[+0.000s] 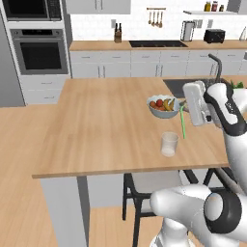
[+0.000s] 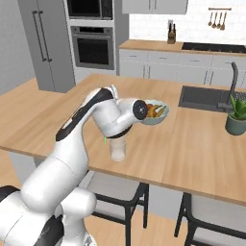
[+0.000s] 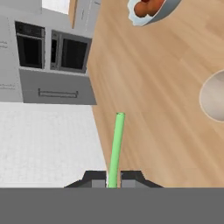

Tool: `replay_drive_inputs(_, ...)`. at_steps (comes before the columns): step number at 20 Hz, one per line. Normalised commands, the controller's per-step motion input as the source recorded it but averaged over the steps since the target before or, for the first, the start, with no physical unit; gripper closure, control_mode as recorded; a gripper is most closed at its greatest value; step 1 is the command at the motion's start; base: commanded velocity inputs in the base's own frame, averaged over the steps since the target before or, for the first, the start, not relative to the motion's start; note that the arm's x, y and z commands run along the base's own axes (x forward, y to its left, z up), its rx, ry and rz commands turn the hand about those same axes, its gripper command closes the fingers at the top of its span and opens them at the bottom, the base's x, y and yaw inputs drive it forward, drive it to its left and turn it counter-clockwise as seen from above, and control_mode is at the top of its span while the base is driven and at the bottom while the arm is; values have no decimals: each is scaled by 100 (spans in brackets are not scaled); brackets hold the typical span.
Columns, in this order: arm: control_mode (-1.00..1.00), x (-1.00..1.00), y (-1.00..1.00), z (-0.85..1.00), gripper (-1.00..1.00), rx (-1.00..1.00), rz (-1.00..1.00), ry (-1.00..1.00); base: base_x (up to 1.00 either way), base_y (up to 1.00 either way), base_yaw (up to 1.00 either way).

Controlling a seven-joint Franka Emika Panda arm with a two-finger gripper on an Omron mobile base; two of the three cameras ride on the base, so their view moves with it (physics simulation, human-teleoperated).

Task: Take a straw from the drawer in front and place it inside the glass cup on the dining counter.

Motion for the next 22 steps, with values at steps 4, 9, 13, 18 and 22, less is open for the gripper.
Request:
replay_drive_inputs(4,-100,55,-32,-27,100,6,2,-4,0,0,0)
replay_drive_inputs(9,-100,34,-25,-19,100,2,3,-1,0,0,0)
replay_drive_inputs(13,-100,55,0,-21,100,0,1,0,0,0,0)
replay_drive_inputs(18,-100,34,0,-36,100,0,5,0,0,0,0)
replay_drive_inputs(22,-100,18,0,-44,100,0,6,0,0,0,0)
